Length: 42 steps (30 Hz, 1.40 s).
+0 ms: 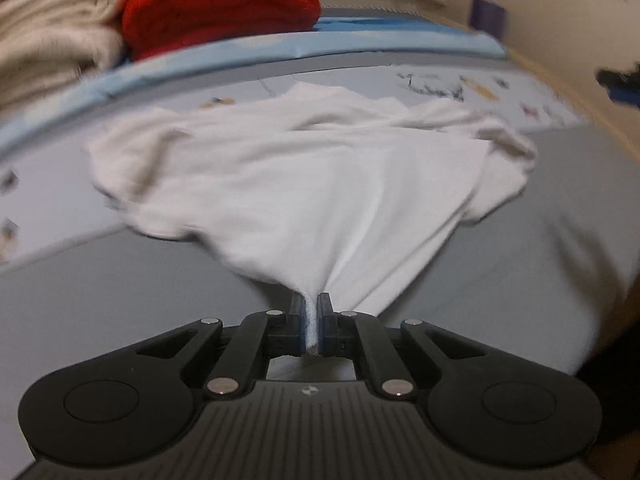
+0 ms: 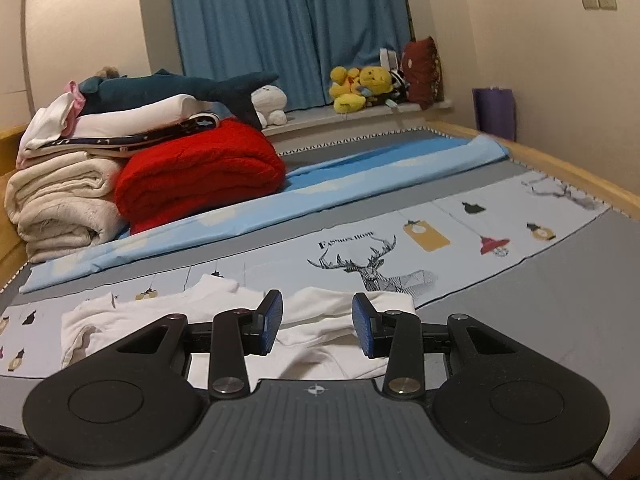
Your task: Fold small clothes
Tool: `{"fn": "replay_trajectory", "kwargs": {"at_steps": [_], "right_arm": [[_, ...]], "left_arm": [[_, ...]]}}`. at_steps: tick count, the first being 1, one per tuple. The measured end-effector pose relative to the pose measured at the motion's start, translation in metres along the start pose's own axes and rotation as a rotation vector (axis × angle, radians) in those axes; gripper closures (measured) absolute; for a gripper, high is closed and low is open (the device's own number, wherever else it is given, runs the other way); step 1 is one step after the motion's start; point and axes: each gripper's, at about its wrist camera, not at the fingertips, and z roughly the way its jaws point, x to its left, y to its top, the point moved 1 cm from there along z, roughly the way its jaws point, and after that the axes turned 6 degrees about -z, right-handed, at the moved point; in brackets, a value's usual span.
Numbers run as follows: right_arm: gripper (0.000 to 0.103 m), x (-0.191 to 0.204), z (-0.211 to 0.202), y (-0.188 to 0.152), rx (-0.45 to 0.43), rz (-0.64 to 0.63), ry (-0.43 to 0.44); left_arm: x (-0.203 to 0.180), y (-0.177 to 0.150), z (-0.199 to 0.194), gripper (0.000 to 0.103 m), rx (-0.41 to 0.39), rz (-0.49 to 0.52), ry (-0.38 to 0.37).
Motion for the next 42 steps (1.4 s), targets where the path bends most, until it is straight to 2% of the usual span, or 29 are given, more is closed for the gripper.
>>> {"fn": "replay_trajectory", "kwargs": {"at_steps": [3, 5, 7, 8, 11, 13, 14, 15, 18, 21, 24, 25, 26, 27, 28, 29, 30, 35, 38, 40, 42], "right_arm": [[0.062, -0.001, 0.012, 0.0, 0.033, -0.016, 0.002], [0.062, 0.0, 0.024, -0.003, 0.081, -0.025, 0.016], [0.062, 0.002, 0.04, -0.01, 0.166, -0.015, 0.031], [0.061, 0.003, 0.048, -0.013, 0.212, -0.005, 0.04], [0.061, 0.017, 0.077, -0.036, 0.42, 0.018, 0.113], [0.061, 0.033, 0.093, -0.052, 0.548, 0.018, 0.164], [0.061, 0.043, 0.098, -0.058, 0.59, 0.01, 0.187], [0.061, 0.052, 0.103, -0.065, 0.629, -0.009, 0.201], [0.061, 0.08, 0.12, -0.084, 0.749, -0.066, 0.202], [0.061, 0.093, 0.131, -0.104, 0.841, -0.055, 0.19], [0.063, 0.103, 0.132, -0.11, 0.838, -0.097, 0.158], [0.072, 0.107, 0.13, -0.111, 0.822, -0.124, 0.153], [0.093, 0.111, 0.127, -0.111, 0.809, -0.15, 0.154], [0.1, 0.113, 0.124, -0.112, 0.806, -0.157, 0.169], [0.1, 0.111, 0.122, -0.11, 0.803, -0.15, 0.186], [0.1, 0.109, 0.119, -0.109, 0.793, -0.154, 0.195], [0.1, 0.108, 0.114, -0.107, 0.776, -0.17, 0.198], [0.101, 0.075, 0.095, -0.091, 0.724, -0.124, 0.182], [0.101, 0.05, 0.088, -0.087, 0.713, -0.143, 0.124], [0.101, 0.035, 0.085, -0.087, 0.729, -0.131, 0.095], [0.101, 0.023, 0.082, -0.091, 0.756, -0.12, 0.076]], "left_arm": [[0.058, -0.019, -0.022, 0.098, 0.099, 0.104, 0.051], [0.097, -0.044, -0.023, 0.098, 0.227, 0.178, 0.103], [0.128, -0.068, -0.023, 0.097, 0.354, 0.174, 0.091], [0.141, -0.079, -0.023, 0.096, 0.383, 0.15, 0.087], [0.173, -0.085, -0.028, 0.091, 0.361, -0.017, 0.03], [0.187, -0.072, -0.04, 0.077, 0.266, -0.13, -0.03], [0.195, -0.064, -0.045, 0.061, 0.216, -0.188, -0.058], [0.202, -0.059, -0.046, 0.052, 0.185, -0.23, -0.067], [0.216, -0.05, -0.038, 0.051, 0.19, -0.318, -0.045], [0.216, -0.054, -0.023, 0.051, 0.239, -0.327, -0.031], [0.217, -0.056, -0.005, 0.055, 0.301, -0.307, -0.013], [0.215, -0.06, -0.002, 0.06, 0.321, -0.304, -0.014], [0.212, -0.065, 0.003, 0.074, 0.334, -0.294, -0.014], [0.208, -0.067, 0.005, 0.082, 0.34, -0.276, -0.012], [0.206, -0.069, 0.011, 0.084, 0.337, -0.259, -0.01], [0.203, -0.069, 0.01, 0.095, 0.335, -0.242, -0.014], [0.199, -0.068, 0.009, 0.097, 0.331, -0.231, -0.02], [0.177, -0.067, 0.011, 0.098, 0.319, -0.184, -0.056], [0.157, -0.066, 0.009, 0.099, 0.327, -0.127, -0.098], [0.142, -0.07, 0.008, 0.099, 0.341, -0.079, -0.116], [0.133, -0.078, 0.009, 0.099, 0.389, -0.027, -0.109]]}}
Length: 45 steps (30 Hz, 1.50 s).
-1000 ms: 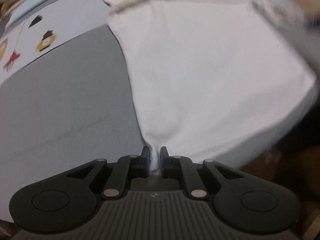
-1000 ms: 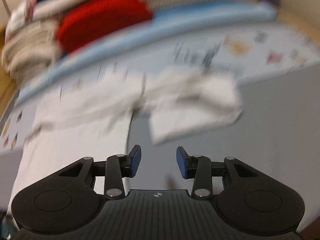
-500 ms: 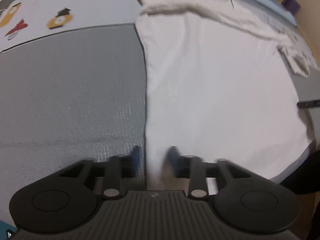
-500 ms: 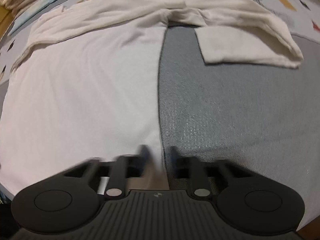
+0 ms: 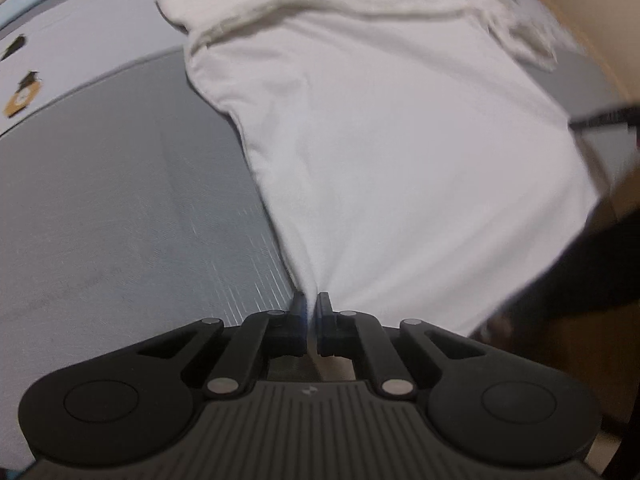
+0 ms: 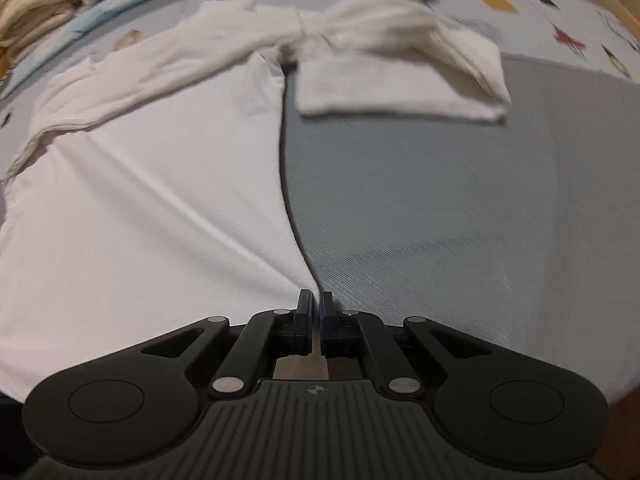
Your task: Fold small clothes
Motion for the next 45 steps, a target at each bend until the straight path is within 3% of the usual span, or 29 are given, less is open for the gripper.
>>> {"fn": "replay_trajectory", "kwargs": {"at_steps": [3, 9, 13, 15, 17, 22, 25, 27, 32, 35, 37, 40, 44, 45], "right_arm": [[0.1, 0.004, -0.001, -0.005, 0.021, -0.039, 0.055], [0.1, 0.032, 0.012, -0.008, 0.08, -0.155, 0.013], [0.1, 0.034, 0.001, -0.001, 0.017, -0.157, 0.0], [0.1, 0.033, 0.008, -0.002, 0.06, -0.176, -0.023], [0.1, 0.032, 0.014, -0.005, 0.089, -0.202, -0.044], [0.094, 0.023, -0.008, 0.01, -0.07, -0.137, 0.015], [0.092, 0.026, 0.006, 0.009, 0.02, -0.152, 0.046], [0.092, 0.035, 0.009, 0.008, 0.026, -0.204, 0.033], [0.087, 0.041, 0.015, 0.007, 0.074, -0.281, -0.04], [0.087, 0.035, -0.002, 0.021, -0.045, -0.186, 0.048], [0.087, 0.03, -0.011, 0.028, -0.103, -0.147, 0.055], [0.087, 0.021, -0.012, 0.035, -0.126, -0.115, 0.008], [0.087, 0.009, -0.015, 0.041, -0.141, -0.076, 0.021], [0.087, 0.007, -0.013, 0.042, -0.143, -0.071, 0.024]], "left_arm": [[-0.004, -0.01, 0.006, 0.098, 0.061, 0.065, 0.07], [0.002, -0.006, -0.002, 0.094, 0.065, 0.028, 0.075], [0.001, 0.015, -0.02, 0.085, -0.071, -0.014, 0.065], [0.002, 0.029, -0.027, 0.076, -0.14, -0.056, 0.036], [-0.002, 0.043, -0.032, 0.074, -0.198, -0.077, 0.04], [-0.042, 0.096, -0.042, 0.068, -0.359, -0.096, 0.061], [-0.07, 0.126, -0.045, 0.068, -0.458, -0.105, 0.046], [-0.091, 0.145, -0.044, 0.068, -0.499, -0.098, 0.022], [-0.161, 0.2, -0.012, 0.074, -0.503, 0.02, 0.024], [-0.198, 0.231, 0.018, 0.076, -0.505, 0.05, -0.002], [-0.217, 0.25, 0.043, 0.076, -0.502, 0.035, -0.024], [-0.246, 0.278, 0.077, 0.07, -0.502, 0.016, -0.03], [-0.275, 0.315, 0.122, 0.049, -0.462, -0.004, -0.013], [-0.279, 0.322, 0.132, 0.048, -0.447, -0.008, -0.013]]}}
